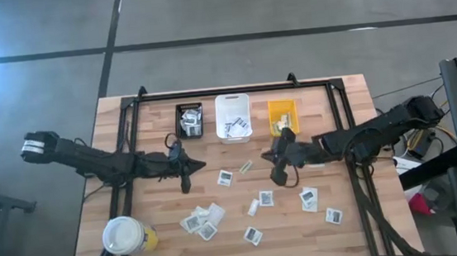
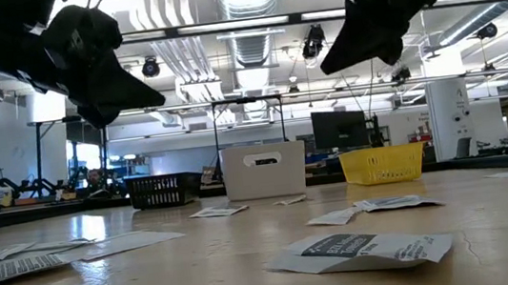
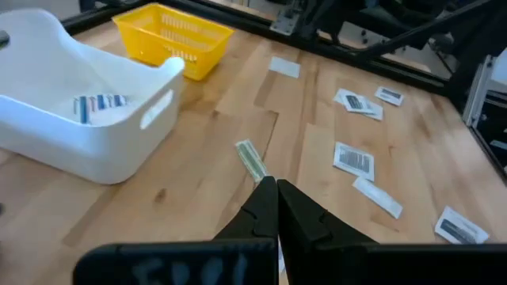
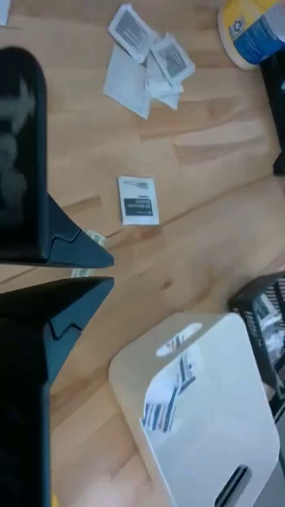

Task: Pick & Place First Aid Supplies
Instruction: Put the towelette pack into the black basket

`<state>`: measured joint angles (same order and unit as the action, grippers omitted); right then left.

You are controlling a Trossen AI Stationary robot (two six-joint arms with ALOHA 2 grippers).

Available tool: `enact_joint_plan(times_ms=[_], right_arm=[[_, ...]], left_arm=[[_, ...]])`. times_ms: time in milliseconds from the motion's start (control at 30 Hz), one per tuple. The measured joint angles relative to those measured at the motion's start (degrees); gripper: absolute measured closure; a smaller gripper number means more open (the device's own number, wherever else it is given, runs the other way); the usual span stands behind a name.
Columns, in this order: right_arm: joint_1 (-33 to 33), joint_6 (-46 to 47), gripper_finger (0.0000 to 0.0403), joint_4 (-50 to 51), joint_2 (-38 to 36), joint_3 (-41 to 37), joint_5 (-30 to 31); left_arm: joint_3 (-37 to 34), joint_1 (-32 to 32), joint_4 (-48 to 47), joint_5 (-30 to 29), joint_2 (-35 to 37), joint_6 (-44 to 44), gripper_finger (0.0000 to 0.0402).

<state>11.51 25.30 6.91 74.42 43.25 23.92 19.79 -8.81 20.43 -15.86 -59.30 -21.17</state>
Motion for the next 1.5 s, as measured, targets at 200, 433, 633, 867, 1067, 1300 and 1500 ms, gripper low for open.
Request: enact_joint_plan(times_ms=[200, 433, 633, 867, 1067, 1300, 1500], right_arm=[[3.05, -0.98, 0.0391, -8.37, 8.14, 0.1, 0.53], [3.91, -2.93, 0.0394, -12.87, 18.54, 4.26, 0.53], [3.89, -7.7, 0.0394, -12.18, 24.91, 10.12, 0.02], [3.87, -12.81, 0.0394, -7.61, 28.6, 16.21, -0.64], [3.32, -15.23, 0.0394, -6.2, 30.16, 18.22, -4.1], [2.34, -18.03, 0.0394, -9.05, 32.84, 18.03, -6.79], [1.91, -18.49, 0.0394, -12.76, 34.65, 18.23, -7.95]], left_arm=[[0.0, -0.71, 4.78, 0.26, -6.83, -1.92, 0.0401], [2.49, -0.82, 7.09, 0.98, -14.27, -2.02, 0.0401], [5.7, -0.84, 7.16, 1.02, -19.82, -1.3, 0.0401], [7.7, -0.77, 6.89, 0.97, -25.61, -0.83, 0.0401], [9.36, -0.53, 7.09, 0.38, -29.75, -0.9, 0.0401], [10.95, 0.31, 7.45, 0.23, -33.9, -0.95, 0.0401], [11.02, 0.62, 8.17, 0.11, -35.48, -1.26, 0.0402]])
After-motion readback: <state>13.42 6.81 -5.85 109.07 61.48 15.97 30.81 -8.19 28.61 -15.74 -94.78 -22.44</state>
